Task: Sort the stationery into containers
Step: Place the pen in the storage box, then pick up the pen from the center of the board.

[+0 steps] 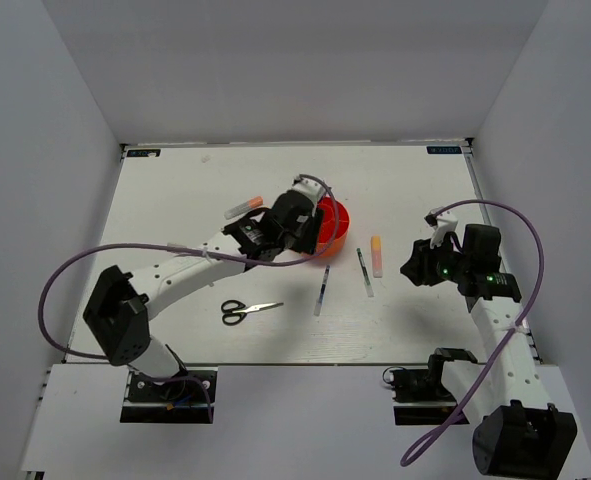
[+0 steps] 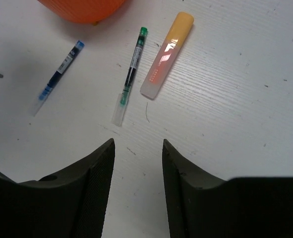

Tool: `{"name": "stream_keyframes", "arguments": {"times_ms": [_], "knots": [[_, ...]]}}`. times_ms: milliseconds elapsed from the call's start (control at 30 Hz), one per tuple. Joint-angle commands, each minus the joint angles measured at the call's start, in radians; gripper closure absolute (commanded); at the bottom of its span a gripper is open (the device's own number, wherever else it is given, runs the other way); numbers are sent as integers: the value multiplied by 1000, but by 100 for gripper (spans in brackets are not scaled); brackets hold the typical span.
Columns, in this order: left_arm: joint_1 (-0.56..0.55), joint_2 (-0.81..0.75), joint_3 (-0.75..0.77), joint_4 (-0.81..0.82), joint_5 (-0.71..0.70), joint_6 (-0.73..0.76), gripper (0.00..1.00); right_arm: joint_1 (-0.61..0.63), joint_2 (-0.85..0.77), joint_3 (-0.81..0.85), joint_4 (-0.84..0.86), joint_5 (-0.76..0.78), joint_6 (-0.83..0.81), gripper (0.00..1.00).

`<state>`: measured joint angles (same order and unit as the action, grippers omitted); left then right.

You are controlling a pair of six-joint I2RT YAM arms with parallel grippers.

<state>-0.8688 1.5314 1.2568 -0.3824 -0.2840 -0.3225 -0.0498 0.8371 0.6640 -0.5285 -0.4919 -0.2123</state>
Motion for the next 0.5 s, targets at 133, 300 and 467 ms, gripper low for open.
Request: {"name": "stream_keyframes", "arguments": {"times_ms": [133, 300, 467], "knots": [[-101, 165, 35, -196, 170, -115, 65, 1, 33, 22, 8, 22, 7, 53], [-116, 269, 33, -116, 200, -156, 65, -1, 34, 20, 13, 32, 10, 53], [-125, 326, 30, -79, 195, -161, 55, -1, 31, 22, 9, 26, 7, 53]]}}
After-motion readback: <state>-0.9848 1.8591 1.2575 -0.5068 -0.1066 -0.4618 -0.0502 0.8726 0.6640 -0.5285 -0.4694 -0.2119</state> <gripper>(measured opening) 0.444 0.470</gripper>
